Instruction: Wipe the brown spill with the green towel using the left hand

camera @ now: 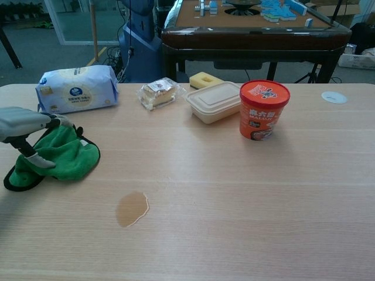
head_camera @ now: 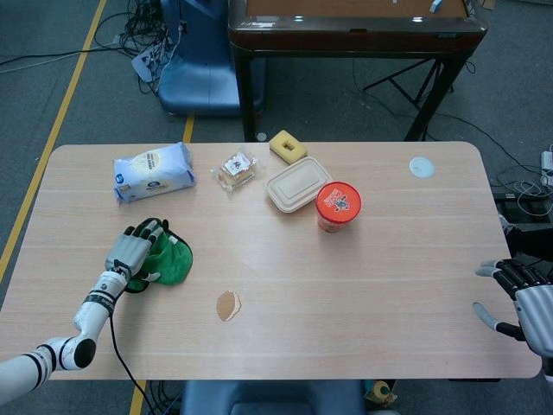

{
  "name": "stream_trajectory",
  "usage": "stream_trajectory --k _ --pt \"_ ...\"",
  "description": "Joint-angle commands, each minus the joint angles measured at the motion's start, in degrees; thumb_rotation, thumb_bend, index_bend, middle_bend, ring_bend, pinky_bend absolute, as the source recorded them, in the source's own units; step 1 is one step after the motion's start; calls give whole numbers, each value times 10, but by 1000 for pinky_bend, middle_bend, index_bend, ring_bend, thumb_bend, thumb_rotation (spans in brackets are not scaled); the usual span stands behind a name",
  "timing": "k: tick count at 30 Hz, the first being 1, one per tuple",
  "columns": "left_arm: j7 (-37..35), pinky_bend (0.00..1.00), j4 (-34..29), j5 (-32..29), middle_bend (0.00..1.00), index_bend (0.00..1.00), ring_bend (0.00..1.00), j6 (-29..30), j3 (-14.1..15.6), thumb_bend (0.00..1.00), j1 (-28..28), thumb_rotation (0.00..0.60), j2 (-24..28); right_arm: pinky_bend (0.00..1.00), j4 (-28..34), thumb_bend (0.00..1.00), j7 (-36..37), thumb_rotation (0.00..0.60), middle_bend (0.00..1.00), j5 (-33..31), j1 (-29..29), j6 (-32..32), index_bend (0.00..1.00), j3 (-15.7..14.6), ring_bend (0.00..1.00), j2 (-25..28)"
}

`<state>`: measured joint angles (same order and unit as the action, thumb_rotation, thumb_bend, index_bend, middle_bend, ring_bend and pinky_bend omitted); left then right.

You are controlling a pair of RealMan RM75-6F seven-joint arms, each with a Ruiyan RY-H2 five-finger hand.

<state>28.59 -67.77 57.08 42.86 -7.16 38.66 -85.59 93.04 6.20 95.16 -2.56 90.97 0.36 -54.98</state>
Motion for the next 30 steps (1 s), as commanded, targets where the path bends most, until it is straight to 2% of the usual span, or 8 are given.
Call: stream_trajectory --k 1,8,11,16,19,25,30 --pt "2 115 17 -9 0 15 0 -4 3 135 7 600 -11 317 -2 330 1 600 322 -1 1 0 342 0 250 -1" --pt "-8 186 57 4 0 72 29 -12 15 135 18 600 -34 317 -5 329 4 600 322 -5 1 -4 342 1 250 -2" --pt "-20 273 72 19 18 141 110 -11 21 135 19 600 -44 317 -5 329 4 600 323 -5 1 -4 342 1 250 -2" --pt "-52 450 96 53 163 286 254 -14 32 135 19 600 -59 317 -5 329 4 600 322 -6 1 -6 343 1 250 -2" --pt "-77 519 105 75 240 342 310 -7 35 135 18 600 -67 317 -4 329 4 600 322 -5 1 -5 342 1 250 -3" --pt "-126 737 122 129 466 502 497 14 46 137 14 600 -74 317 -3 329 3 600 322 -7 3 -5 343 1 250 -2" --pt "-174 849 115 179 584 596 595 46 57 137 8 600 -68 317 -2 329 2 600 322 -5 2 -7 343 1 250 -3"
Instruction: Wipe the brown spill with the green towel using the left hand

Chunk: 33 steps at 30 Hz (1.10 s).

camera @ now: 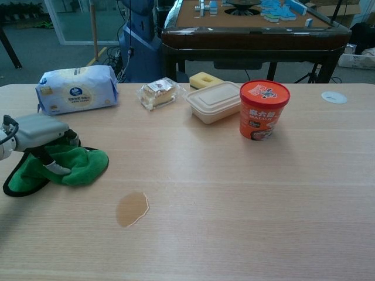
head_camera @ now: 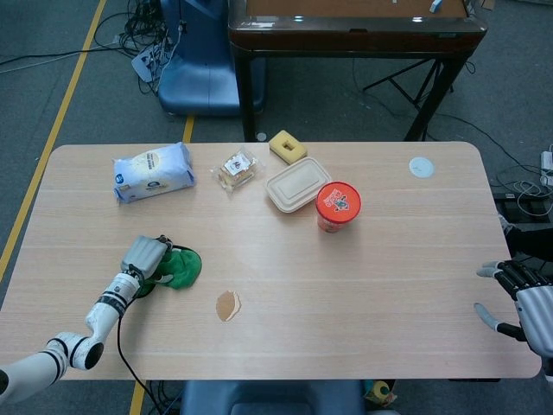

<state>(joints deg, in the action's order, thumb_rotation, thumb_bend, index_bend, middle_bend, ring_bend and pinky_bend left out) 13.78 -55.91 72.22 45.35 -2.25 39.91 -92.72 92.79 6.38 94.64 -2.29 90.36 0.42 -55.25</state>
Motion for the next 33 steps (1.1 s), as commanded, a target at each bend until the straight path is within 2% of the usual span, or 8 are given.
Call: stream_trajectory --k 1,5,16,28,33 --pt "-35 863 -7 37 603 610 609 27 11 137 -5 600 5 317 0 329 0 600 322 1 -1 -1 343 0 250 0" --pt "-62 876 -27 72 628 641 623 40 24 137 -6 600 17 317 1 329 0 600 322 3 -1 0 343 0 250 -1" --pt "-61 876 -116 126 628 625 623 53 49 136 -2 600 33 317 3 329 0 600 323 6 4 7 343 -2 250 1" --pt "29 876 -201 141 628 598 623 55 60 137 -2 600 0 317 2 330 2 600 323 9 8 14 343 -2 250 0" --pt "73 877 -209 133 628 595 623 55 51 137 -1 600 -17 317 3 329 1 600 323 10 10 18 343 -2 250 2"
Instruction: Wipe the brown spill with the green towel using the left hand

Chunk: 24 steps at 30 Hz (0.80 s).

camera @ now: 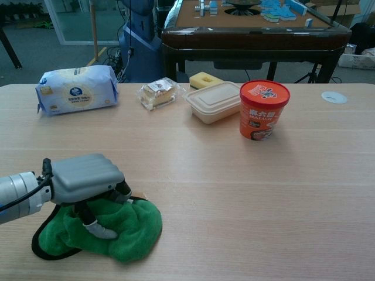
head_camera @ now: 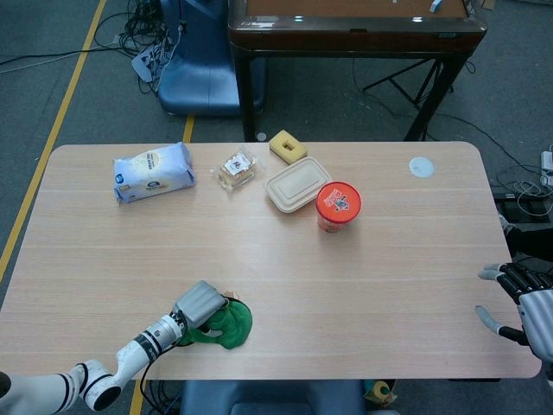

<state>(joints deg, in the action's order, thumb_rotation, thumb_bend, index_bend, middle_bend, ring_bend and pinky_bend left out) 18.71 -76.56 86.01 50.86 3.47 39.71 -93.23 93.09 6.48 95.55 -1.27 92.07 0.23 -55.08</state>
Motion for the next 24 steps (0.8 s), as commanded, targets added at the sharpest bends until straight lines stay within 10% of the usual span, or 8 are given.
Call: stream_trajectory --k 1,24 --pt "34 877 0 -9 628 594 623 1 -9 137 1 600 -16 317 0 329 0 600 323 1 1 1 343 0 250 0" --pt "97 877 113 -69 628 588 622 13 -57 137 2 600 -29 317 -13 329 14 600 323 -1 -2 -3 343 2 250 -6"
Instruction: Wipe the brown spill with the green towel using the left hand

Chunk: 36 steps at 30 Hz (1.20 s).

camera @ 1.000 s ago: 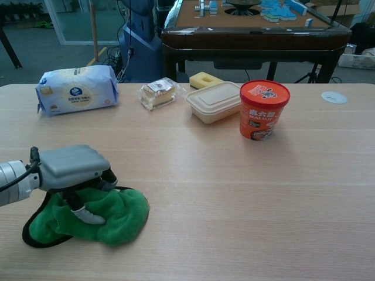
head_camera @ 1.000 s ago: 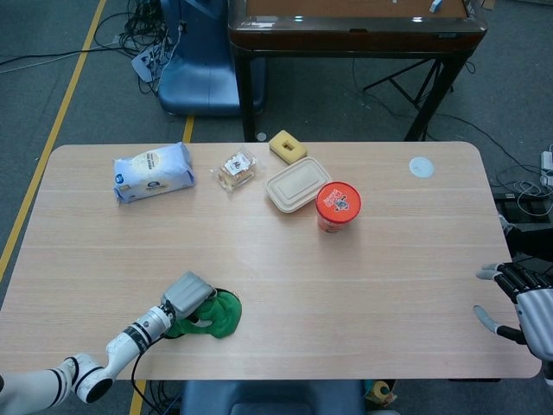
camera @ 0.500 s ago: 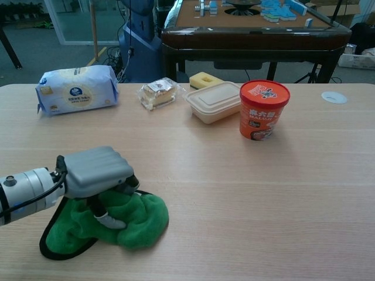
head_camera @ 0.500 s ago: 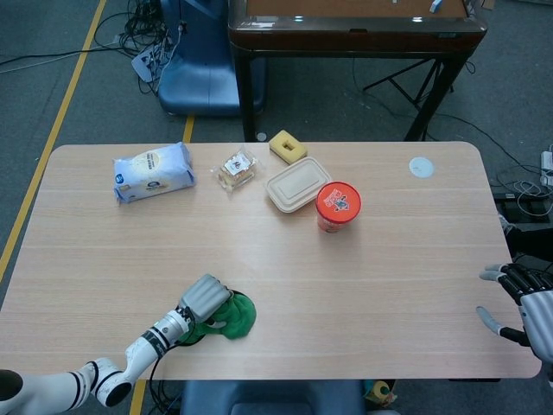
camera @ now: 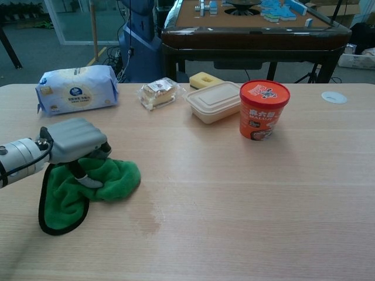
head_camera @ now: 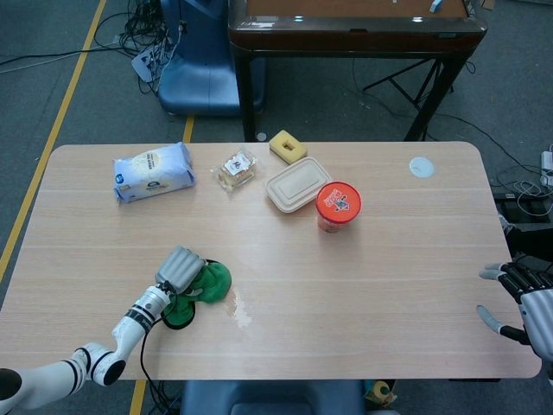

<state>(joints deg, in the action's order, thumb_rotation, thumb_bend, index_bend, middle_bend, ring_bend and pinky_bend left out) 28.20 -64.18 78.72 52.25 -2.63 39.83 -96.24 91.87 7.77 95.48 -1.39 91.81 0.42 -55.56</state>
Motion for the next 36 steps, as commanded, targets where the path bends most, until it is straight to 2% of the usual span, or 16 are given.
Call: stream_trajectory --k 1,9,21,27,36 --pt "4 877 -20 8 628 588 622 -4 8 137 2 600 -1 317 -2 329 2 600 323 0 -1 -1 342 0 250 -2" --pt "32 877 -76 41 628 587 620 -10 32 137 15 600 -21 317 -8 330 8 600 323 -5 5 5 343 -1 250 -2" --pt "85 877 -123 58 628 583 619 -3 47 137 16 600 -44 317 -9 329 10 600 323 -5 11 10 343 -2 250 -2" --pt "125 877 -99 76 628 583 619 19 50 137 13 600 -47 317 -7 330 9 600 323 -5 11 11 343 -1 250 0" --pt "139 877 -58 55 628 584 618 29 37 136 3 600 -29 317 -5 330 8 600 323 -1 10 12 343 -1 250 0"
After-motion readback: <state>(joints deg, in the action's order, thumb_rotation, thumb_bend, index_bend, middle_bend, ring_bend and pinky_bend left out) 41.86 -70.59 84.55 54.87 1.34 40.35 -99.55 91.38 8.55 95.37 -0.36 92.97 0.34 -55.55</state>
